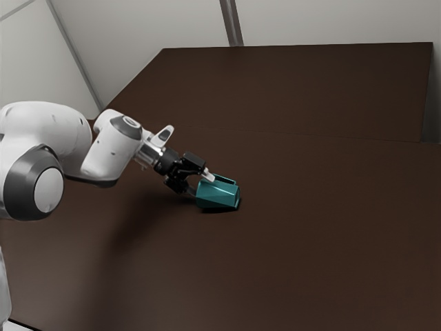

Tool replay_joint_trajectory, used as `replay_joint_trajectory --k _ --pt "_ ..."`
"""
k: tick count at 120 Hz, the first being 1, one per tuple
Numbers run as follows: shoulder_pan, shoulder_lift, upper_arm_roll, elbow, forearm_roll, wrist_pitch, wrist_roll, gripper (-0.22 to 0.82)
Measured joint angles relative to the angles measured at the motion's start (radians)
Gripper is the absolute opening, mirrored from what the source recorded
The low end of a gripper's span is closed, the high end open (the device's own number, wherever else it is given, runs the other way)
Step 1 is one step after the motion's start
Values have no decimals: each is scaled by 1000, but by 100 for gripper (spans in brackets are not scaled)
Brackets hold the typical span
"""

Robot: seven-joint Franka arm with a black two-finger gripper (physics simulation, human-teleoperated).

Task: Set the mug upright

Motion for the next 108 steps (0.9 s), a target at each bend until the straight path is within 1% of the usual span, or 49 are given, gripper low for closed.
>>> replay_joint_trajectory --k 26,48,80,108 --pt "0 0 -1 -13 -49 -6 28 57" --pt "-2 -1 -2 -22 -79 -11 50 50" --pt "-2 -1 -3 -45 -113 -16 75 33" --pt "-4 -2 -3 -49 -134 -21 92 16"
